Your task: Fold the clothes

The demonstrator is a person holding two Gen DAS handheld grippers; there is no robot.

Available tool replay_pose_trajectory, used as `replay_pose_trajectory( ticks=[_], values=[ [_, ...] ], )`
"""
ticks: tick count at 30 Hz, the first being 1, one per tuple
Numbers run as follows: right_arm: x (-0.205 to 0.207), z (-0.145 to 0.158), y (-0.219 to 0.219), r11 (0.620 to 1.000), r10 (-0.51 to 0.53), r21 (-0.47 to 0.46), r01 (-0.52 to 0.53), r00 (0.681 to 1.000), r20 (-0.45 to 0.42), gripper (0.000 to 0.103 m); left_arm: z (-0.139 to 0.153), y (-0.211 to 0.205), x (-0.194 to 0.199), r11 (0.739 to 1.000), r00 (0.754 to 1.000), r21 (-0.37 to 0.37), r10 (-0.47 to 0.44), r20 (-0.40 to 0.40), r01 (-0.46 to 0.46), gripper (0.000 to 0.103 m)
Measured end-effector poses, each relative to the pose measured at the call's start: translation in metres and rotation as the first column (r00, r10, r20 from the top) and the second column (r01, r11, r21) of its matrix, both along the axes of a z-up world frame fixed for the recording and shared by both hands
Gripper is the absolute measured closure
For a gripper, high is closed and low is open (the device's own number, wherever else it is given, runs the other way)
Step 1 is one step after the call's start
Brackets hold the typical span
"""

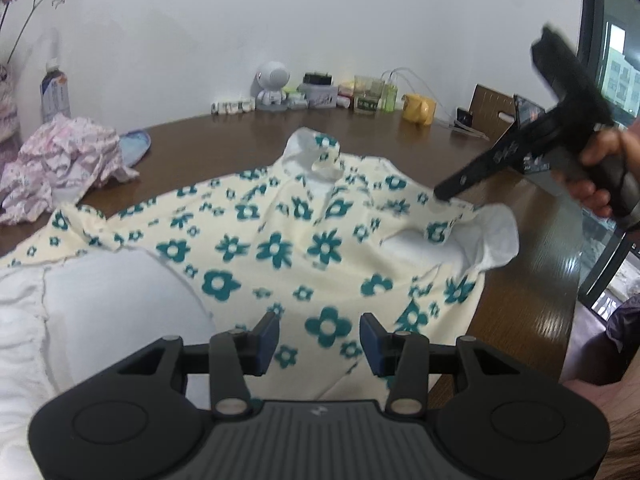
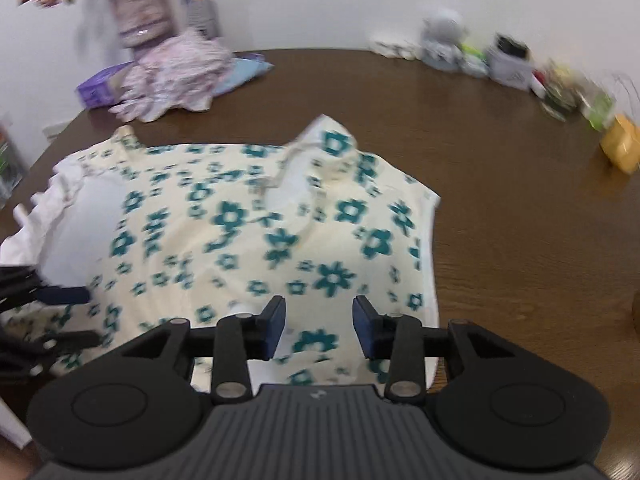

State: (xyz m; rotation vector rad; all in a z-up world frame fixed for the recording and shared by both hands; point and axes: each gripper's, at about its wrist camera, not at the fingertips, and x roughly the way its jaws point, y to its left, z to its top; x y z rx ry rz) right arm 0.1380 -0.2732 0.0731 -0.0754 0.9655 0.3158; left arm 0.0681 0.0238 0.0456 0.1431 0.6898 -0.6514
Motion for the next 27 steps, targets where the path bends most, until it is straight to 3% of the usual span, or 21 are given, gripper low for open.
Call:
replay_pose_trajectory(
  ticks=[3, 6, 10, 14, 17, 21, 22, 23, 24, 25, 26, 27],
  values=[
    [0.005, -0.01, -0.016, 0.998, -0.031, 0.054, 0.032, 0.999, -0.013, 0.064, 0.012, -0.009, 0.007, 0.999, 1.0, -0.026, -0.021, -0.02, 0.021, 0.064],
    [0.0, -0.014, -0.035, 0.993, -0.052, 0.102, 0.051, 0.999, 0.009, 0.065, 0.024, -0.034, 0.013, 0.991, 0.992, -0.06, -0.124, -0.035, 0.121, 0.072],
    [-0.004, -0.024, -0.057, 0.991, -0.059, 0.123, 0.055, 0.998, 0.025, 0.07, 0.035, -0.088, 0.014, 0.953, 0.954, -0.093, -0.294, -0.051, 0.288, 0.054],
    [-0.011, -0.033, -0.08, 0.992, -0.066, 0.107, 0.062, 0.997, 0.039, 0.071, 0.027, -0.147, 0.019, 0.927, 0.921, -0.069, -0.374, -0.11, 0.368, 0.053],
    [-0.011, -0.042, -0.093, 0.995, -0.045, 0.091, 0.041, 0.998, 0.046, 0.071, 0.01, -0.181, 0.025, 0.941, 0.925, -0.025, -0.338, -0.177, 0.339, 0.054],
    [-0.01, -0.047, -0.096, 0.995, 0.03, 0.093, -0.034, 0.998, 0.051, 0.071, -0.007, -0.196, 0.041, 0.983, 0.957, -0.03, -0.183, -0.225, 0.181, 0.063],
    [-0.01, -0.047, -0.096, 0.994, 0.051, 0.093, -0.056, 0.997, 0.054, 0.071, -0.009, -0.195, 0.045, 0.989, 0.96, -0.042, -0.148, -0.237, 0.142, 0.071],
    [-0.009, -0.048, -0.095, 0.993, 0.072, 0.093, -0.077, 0.996, 0.056, 0.071, -0.01, -0.193, 0.049, 0.992, 0.961, -0.057, -0.121, -0.248, 0.11, 0.092],
    [-0.008, -0.049, -0.094, 0.991, 0.092, 0.095, -0.097, 0.994, 0.054, 0.071, -0.011, -0.189, 0.053, 0.994, 0.959, -0.078, -0.099, -0.265, 0.081, 0.102],
    [-0.007, -0.05, -0.093, 0.988, 0.113, 0.097, -0.118, 0.992, 0.052, 0.071, -0.011, -0.184, 0.056, 0.993, 0.955, -0.104, -0.085, -0.283, 0.057, 0.101],
    [-0.006, -0.051, -0.093, 0.986, 0.131, 0.098, -0.135, 0.99, 0.051, 0.076, -0.01, -0.179, 0.057, 0.991, 0.953, -0.127, -0.073, -0.295, 0.037, 0.101],
    [-0.005, -0.05, -0.094, 0.985, 0.141, 0.095, -0.145, 0.989, 0.053, 0.096, -0.009, -0.173, 0.059, 0.989, 0.951, -0.15, -0.064, -0.304, 0.019, 0.101]
  ],
)
